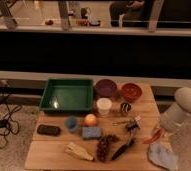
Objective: Place pepper in red bowl
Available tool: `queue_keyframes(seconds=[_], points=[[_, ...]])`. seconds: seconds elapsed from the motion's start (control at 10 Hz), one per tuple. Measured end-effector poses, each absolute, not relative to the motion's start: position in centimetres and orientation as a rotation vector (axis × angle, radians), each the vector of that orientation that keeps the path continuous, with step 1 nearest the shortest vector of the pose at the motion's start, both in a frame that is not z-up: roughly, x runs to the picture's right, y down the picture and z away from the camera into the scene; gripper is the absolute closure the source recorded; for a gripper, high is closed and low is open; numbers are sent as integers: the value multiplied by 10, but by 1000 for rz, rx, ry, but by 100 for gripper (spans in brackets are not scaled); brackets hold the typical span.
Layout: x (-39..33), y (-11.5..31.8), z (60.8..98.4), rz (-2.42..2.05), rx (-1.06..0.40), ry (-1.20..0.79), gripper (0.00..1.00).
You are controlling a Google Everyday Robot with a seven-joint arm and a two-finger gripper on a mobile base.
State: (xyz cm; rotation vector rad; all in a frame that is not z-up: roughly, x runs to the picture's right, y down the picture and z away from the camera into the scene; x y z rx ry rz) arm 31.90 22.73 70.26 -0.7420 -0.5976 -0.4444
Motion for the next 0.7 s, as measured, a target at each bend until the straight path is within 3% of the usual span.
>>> queue_keyframes(seconds=[0.2, 0.7], points=[[312, 214, 676, -467, -687, -629, 100], [310, 212, 677, -469, -679, -628, 100]])
